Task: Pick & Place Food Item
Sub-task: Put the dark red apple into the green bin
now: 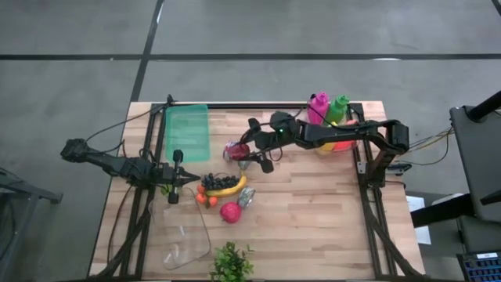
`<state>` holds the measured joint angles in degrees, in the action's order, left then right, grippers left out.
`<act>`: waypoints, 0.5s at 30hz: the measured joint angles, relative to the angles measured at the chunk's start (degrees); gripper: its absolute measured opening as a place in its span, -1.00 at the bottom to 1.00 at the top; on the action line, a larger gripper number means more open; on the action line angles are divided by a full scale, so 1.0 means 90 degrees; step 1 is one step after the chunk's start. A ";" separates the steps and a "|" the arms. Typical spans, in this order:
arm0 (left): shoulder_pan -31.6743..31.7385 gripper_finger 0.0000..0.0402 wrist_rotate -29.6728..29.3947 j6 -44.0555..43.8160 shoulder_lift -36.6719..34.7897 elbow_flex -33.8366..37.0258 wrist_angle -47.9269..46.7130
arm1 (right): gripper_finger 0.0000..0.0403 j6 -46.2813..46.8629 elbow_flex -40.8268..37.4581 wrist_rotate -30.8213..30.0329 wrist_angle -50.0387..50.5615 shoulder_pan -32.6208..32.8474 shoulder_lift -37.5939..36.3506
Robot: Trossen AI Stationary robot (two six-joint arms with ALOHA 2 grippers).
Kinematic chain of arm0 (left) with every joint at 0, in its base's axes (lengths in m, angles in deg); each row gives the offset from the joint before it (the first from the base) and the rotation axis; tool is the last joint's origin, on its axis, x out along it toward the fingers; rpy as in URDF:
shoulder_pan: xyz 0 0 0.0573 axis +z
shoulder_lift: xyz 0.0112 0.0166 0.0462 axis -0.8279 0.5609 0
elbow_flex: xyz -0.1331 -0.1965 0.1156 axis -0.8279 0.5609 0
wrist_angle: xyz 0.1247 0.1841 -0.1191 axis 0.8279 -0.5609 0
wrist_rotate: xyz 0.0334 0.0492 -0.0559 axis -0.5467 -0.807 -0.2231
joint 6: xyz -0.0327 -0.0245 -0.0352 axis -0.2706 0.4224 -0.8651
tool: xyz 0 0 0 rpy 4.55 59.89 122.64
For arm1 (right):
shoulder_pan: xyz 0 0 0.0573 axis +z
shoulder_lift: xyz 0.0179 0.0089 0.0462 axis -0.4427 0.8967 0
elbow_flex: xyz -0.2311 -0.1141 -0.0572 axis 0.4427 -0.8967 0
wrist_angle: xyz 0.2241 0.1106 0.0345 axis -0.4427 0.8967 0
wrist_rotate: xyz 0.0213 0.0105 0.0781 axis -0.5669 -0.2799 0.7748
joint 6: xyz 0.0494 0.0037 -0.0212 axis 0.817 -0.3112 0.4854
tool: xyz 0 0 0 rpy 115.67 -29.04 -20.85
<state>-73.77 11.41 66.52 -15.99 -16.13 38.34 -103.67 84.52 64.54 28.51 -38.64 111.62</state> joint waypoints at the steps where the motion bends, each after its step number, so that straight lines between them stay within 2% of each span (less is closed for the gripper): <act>1: 0.0000 -1.00 0.0000 0.0002 0.0000 0.0000 0.0000 | 0.19 0.0068 -0.0128 0.0000 -0.0300 0.0000 0.0000; 6: 0.0000 -1.00 0.0000 0.0000 0.0000 0.0000 0.0000 | 0.19 0.0232 -0.0603 -0.0006 -0.1669 0.0006 -0.0017; 15: 0.0000 -1.00 0.0001 0.0000 0.0000 0.0000 0.0000 | 0.19 0.0237 -0.0964 -0.0096 -0.2774 0.0012 0.0047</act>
<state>-73.77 11.42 66.52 -15.99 -16.13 38.34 -101.54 75.84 63.68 3.54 -38.53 112.05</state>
